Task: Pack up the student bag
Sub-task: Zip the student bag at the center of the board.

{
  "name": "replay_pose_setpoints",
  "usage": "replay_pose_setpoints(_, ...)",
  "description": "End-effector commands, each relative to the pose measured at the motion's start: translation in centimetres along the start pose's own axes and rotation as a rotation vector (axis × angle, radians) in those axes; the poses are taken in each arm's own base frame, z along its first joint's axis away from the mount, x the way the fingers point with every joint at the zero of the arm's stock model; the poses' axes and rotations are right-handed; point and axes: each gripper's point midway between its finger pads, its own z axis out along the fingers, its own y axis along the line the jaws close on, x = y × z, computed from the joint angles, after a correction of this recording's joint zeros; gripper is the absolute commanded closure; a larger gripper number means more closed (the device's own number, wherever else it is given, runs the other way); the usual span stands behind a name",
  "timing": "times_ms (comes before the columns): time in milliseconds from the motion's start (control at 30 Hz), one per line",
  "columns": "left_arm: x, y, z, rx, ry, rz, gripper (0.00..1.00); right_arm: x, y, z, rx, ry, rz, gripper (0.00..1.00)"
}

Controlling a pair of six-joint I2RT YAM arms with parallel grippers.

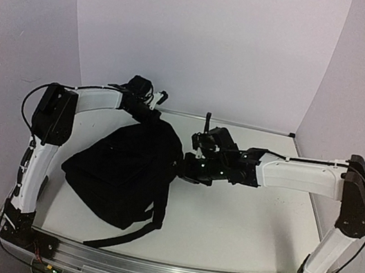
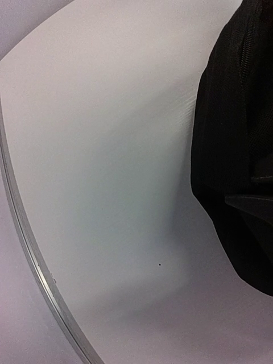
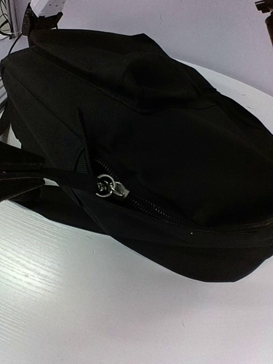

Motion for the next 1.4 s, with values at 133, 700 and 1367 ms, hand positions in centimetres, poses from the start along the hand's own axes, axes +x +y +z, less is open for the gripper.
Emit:
replay_pose_setpoints(133,-3.4,5.0,-2.4,-0.135,-0.114,-0.156,1.0,0.1,0.4,1.0,0.008,-0.028,0.054,1.0)
replay_pose_setpoints(700,1.3,-1.5,-7.0,0.061,-0.023,-0.373,1.0,-14.1,-16.7,-0.9,0.306,-0.224,0.059,1.0)
replay_pose_setpoints(1367,9.3,-5.9,-15.8,0.143,0.032,-0.576,0.14,-11.8,-2.2,-8.5,0.104,-0.239,-0.241,0.29)
